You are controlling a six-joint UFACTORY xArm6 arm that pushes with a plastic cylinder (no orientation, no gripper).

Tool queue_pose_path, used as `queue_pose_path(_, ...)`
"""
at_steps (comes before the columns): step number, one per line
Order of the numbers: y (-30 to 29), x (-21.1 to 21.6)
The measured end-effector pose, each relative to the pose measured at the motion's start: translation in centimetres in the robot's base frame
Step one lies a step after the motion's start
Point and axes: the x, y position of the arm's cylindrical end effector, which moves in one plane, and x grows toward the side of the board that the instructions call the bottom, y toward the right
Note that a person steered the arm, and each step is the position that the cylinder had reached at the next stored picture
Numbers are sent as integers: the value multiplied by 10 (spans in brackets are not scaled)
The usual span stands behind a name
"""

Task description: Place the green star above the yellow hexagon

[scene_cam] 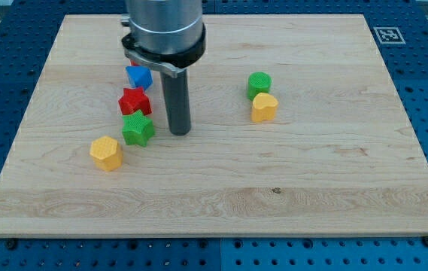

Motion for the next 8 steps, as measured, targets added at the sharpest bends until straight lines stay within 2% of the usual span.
queue_pose_path(3, -50, 0)
queue_pose_path(4, -44, 0)
queue_pose_path(5, 3, -3)
queue_pose_path(6, 19, -27)
queue_pose_path(7, 19, -53)
queue_pose_path(8, 19, -54)
